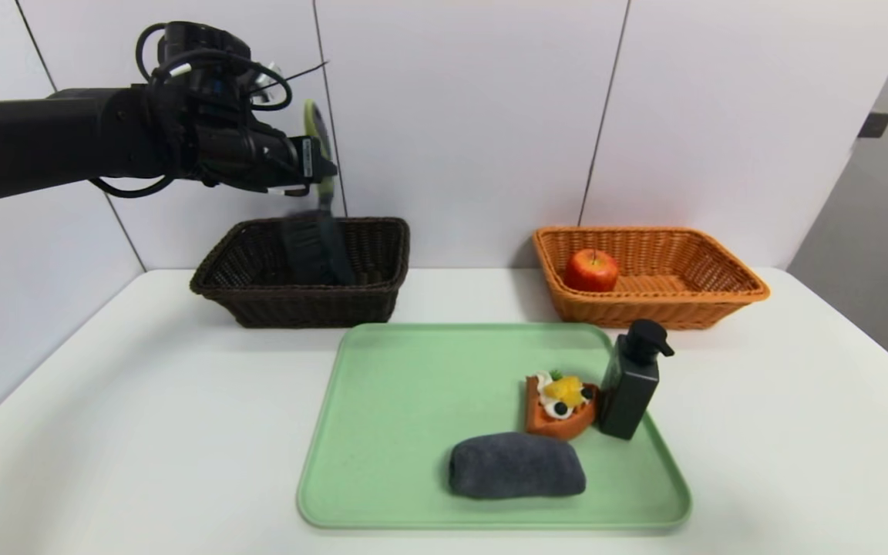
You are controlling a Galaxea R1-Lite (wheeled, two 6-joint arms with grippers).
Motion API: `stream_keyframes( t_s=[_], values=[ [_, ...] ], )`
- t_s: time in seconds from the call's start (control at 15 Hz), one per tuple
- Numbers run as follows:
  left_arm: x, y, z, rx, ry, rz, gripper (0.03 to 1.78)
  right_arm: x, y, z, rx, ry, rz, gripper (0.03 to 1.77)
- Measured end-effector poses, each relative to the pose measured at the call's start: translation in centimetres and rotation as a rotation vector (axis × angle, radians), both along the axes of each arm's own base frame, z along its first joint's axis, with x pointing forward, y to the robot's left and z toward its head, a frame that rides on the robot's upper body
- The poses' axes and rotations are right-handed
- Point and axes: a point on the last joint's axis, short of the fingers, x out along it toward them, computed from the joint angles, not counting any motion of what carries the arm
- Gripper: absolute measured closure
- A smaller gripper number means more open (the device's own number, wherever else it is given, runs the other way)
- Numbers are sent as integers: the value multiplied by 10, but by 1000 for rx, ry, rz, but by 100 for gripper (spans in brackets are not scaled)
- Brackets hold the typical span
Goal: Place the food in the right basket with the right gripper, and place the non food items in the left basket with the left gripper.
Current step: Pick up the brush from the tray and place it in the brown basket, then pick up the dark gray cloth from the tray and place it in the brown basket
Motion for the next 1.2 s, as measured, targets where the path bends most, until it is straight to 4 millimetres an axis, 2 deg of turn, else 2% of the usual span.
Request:
stream_keyframes(
  t_s=[0.33,0.73,0.93,1.2],
  values=[
    [-1,0,2,1,-3,5,51,0,0,0,1,-1,2,10],
    [-14,4,14,-4,-21,9,30,-1,0,-1,4,0,2,10],
    [-31,8,23,-19,-21,16,24,-3,-1,-1,9,0,-4,10],
    [-73,12,39,-85,-9,20,18,-4,-1,-1,12,-2,-5,10]
  ],
)
